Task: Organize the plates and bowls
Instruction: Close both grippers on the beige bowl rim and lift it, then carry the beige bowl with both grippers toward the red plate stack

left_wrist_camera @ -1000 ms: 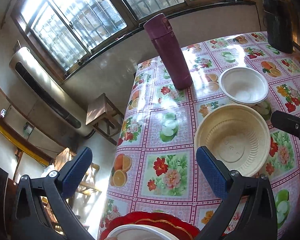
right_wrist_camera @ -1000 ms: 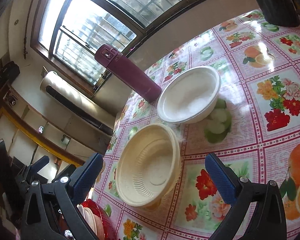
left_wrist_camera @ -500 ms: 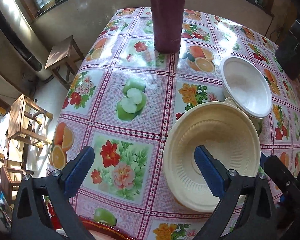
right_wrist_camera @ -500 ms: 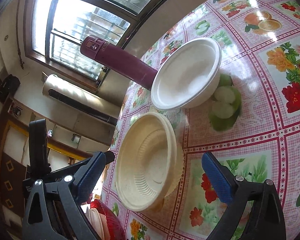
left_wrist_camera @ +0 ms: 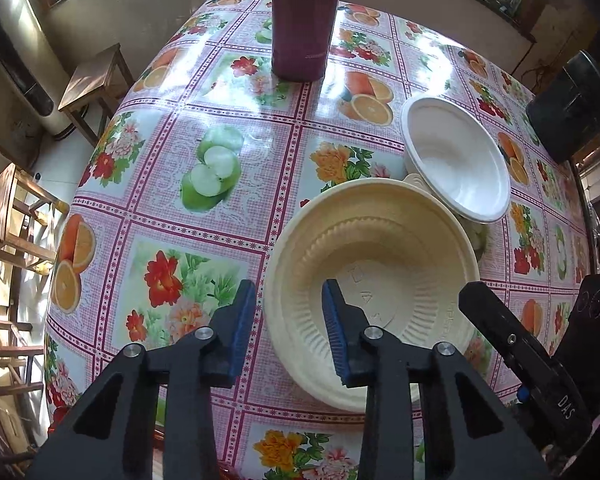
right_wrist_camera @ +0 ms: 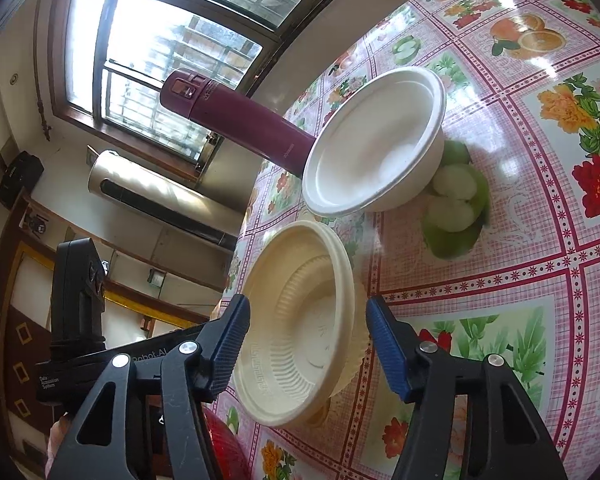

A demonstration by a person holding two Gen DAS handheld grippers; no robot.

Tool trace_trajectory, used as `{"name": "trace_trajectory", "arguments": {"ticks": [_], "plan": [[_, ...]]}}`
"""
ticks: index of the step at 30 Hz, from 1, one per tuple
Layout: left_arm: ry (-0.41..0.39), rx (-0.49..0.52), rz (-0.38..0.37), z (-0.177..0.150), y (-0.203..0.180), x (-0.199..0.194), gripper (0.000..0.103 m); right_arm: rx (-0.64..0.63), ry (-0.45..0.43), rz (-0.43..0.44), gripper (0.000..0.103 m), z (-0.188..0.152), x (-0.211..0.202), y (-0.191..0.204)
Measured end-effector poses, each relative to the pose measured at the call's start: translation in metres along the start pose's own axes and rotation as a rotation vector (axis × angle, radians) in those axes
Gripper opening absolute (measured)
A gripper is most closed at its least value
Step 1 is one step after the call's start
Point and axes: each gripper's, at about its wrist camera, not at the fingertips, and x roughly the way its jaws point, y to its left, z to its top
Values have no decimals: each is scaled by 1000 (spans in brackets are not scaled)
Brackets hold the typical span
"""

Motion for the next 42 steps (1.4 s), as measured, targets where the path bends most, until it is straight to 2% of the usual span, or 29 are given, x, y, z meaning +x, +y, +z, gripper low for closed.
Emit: {"name": "trace_trajectory", "arguments": {"ticks": [4,9,11,17,22,29,31,33,42], "plan": [[5,4,-8,1,1,1,22,-21,-1,-43,45,0,2,2],[0,-14,-8,1,7,2,15,-38,-9,-97,21,1,4,2],[-2,-11,-5,0,7,2,14,-49,-10,-124,16,0,5,1],[0,-45,-39,1,13,1,14,-44,-4,-133,15,0,7,-1],[10,-70,-38,-1,19,2,14,-47,-2,-140,15,-1,7,-2],[7,-27,-9,-3,6,7,14,-57,-4,-143,15,-3,6,-1],[0,-25,-1,-4,7,6,9,-49,-5,-140,15,-3,6,-2],[-8,-24,-10,-4,7,3,8,-46,-7,-139,15,-2,5,-3],[-59,2,-2,-11,11,-23,8,-31,-3,-88,15,-6,-3,4]]}}
